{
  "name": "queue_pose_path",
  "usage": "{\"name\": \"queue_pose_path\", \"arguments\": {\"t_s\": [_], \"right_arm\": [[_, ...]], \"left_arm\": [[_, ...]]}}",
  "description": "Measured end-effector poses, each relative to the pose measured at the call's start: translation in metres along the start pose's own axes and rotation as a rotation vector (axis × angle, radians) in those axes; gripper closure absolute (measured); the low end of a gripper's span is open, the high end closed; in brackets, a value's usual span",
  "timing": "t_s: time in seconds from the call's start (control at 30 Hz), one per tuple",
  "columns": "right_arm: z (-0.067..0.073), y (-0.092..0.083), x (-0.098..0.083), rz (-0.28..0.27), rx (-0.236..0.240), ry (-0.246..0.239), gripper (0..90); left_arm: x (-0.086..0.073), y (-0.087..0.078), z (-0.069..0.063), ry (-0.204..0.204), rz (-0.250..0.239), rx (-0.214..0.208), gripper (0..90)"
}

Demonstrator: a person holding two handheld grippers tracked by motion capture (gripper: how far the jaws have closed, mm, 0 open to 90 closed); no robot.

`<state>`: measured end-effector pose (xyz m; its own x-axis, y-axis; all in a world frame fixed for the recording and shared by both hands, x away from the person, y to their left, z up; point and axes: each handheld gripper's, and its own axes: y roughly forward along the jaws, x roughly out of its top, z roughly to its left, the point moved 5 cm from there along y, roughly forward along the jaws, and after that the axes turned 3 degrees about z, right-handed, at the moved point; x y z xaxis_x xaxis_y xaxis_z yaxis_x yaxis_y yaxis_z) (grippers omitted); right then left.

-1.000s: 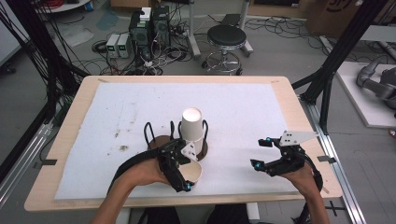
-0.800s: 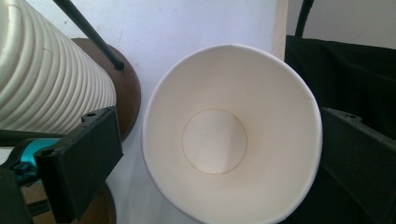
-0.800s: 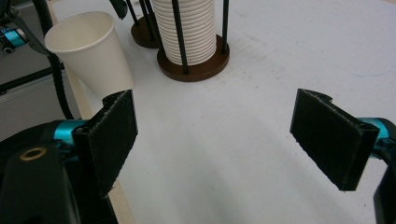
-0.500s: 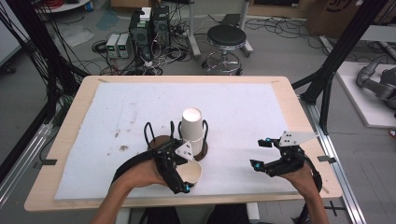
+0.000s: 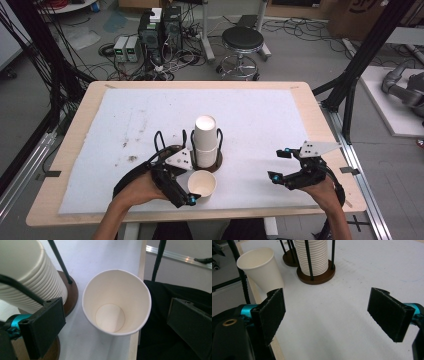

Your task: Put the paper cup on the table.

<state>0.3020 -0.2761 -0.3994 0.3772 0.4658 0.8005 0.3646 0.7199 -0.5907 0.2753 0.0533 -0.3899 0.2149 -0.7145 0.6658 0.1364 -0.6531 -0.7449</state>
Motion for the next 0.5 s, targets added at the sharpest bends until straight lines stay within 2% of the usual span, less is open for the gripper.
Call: {"name": "queue_pose_path", "arguments": {"t_s": [0.5], "right_arm": [[0.001,-0.003,0.000,-0.007,-0.008,0.010,15.3]], "left_arm": [[-0.019,-0.029,0.003,-0.056,-0.108,0.048,1.7]]}}
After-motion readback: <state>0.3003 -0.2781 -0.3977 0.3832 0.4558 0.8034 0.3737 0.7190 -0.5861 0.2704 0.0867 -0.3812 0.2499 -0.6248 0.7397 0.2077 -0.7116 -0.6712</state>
